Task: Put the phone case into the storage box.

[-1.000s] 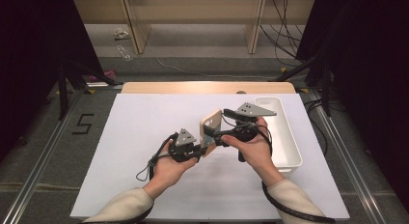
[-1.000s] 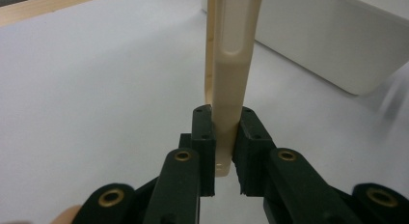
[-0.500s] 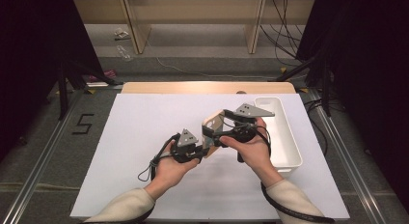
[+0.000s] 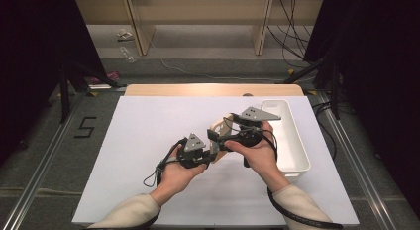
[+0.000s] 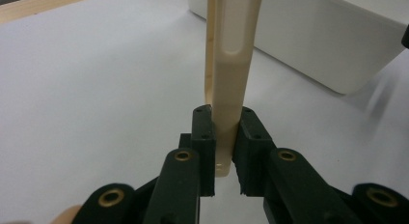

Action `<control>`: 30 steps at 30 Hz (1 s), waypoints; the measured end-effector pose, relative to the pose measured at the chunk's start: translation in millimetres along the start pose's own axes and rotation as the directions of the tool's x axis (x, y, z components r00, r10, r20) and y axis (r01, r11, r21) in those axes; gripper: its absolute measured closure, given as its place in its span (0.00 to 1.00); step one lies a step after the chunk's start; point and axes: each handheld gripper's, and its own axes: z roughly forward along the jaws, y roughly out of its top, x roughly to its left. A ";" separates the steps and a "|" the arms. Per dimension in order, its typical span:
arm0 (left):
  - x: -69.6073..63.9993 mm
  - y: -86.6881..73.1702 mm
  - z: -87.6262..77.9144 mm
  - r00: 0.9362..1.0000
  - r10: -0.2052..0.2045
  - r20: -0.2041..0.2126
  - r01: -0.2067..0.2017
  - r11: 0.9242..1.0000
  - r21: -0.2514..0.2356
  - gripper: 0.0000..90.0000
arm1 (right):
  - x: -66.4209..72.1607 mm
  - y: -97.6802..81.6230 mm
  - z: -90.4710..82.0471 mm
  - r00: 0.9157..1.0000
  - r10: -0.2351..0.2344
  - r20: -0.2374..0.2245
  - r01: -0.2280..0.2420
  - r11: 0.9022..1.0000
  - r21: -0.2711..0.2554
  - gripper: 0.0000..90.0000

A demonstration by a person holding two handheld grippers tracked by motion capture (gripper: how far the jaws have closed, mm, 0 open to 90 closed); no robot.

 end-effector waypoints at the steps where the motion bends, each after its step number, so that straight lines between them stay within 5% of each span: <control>1: 0.0 0.1 -0.1 1.000 0.000 0.000 0.000 1.000 -0.001 0.88 | 0.1 -0.1 0.1 1.000 0.000 0.001 0.000 1.000 0.001 0.00; 30: -0.4 0.4 -0.5 1.000 -0.002 0.000 0.002 1.000 -0.004 0.88 | 0.8 -3.0 2.4 1.000 -0.004 0.010 0.004 1.000 0.009 0.03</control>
